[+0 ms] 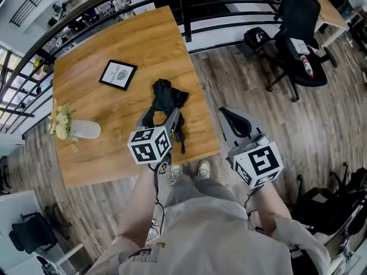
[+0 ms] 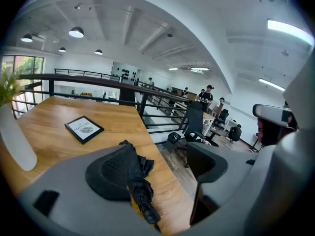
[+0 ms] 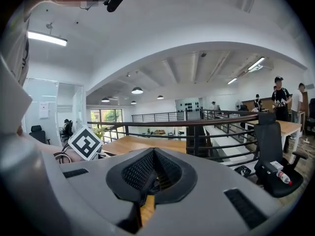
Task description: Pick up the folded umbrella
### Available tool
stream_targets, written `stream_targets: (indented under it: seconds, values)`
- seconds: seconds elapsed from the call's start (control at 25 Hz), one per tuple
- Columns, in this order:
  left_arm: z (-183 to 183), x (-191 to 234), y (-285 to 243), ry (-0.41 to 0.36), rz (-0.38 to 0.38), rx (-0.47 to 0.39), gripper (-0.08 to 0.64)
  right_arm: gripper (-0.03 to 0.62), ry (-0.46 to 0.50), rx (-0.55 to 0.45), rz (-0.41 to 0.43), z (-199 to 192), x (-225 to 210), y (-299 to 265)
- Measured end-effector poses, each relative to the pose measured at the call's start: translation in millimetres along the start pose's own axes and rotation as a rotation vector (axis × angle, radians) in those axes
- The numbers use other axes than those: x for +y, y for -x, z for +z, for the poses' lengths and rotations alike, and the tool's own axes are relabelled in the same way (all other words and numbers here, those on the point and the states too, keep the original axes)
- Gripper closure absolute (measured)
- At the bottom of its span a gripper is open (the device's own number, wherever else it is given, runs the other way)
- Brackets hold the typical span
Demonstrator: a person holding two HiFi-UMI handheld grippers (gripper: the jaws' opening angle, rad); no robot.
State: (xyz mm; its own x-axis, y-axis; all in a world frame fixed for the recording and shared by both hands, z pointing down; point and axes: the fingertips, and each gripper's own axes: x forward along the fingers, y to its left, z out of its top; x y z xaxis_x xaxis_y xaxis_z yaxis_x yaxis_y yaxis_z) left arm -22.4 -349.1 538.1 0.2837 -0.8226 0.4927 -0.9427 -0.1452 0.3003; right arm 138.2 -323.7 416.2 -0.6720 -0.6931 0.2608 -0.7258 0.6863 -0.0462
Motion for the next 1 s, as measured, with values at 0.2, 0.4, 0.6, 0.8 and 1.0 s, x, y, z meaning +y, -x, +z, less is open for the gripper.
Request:
stream_targets:
  seconds: [0.2, 0.4, 0.6, 0.8, 1.0]
  values:
    - [-33.2, 30.7, -39.4, 0.052, 0.056, 0.100, 0.207, 0.565, -0.034, 0.053, -0.014, -25.0, -8.5, -26.0]
    - [-72.8, 51.6, -81.7, 0.076, 0.049, 0.216, 0.207, 0.565, -0.046, 0.108, -0.022, -48.4, -17.5, -52.0]
    - [-106.1, 65.6, -107.2, 0.098, 0.030, 0.307, 0.207, 0.565, -0.066, 0.162, -0.037, -71.6, -20.2, -68.1]
    - [-123.9, 84.5, -124.1, 0.242, 0.084, 0.343, 0.207, 0.565, -0.169, 0.201, -0.026, -94.7, -14.9, -76.1]
    - [-145.2, 94.0, -138.7, 0.301, 0.120, 0.396, 0.208, 0.565, -0.255, 0.228, -0.018, -108.8, -12.1, -75.6]
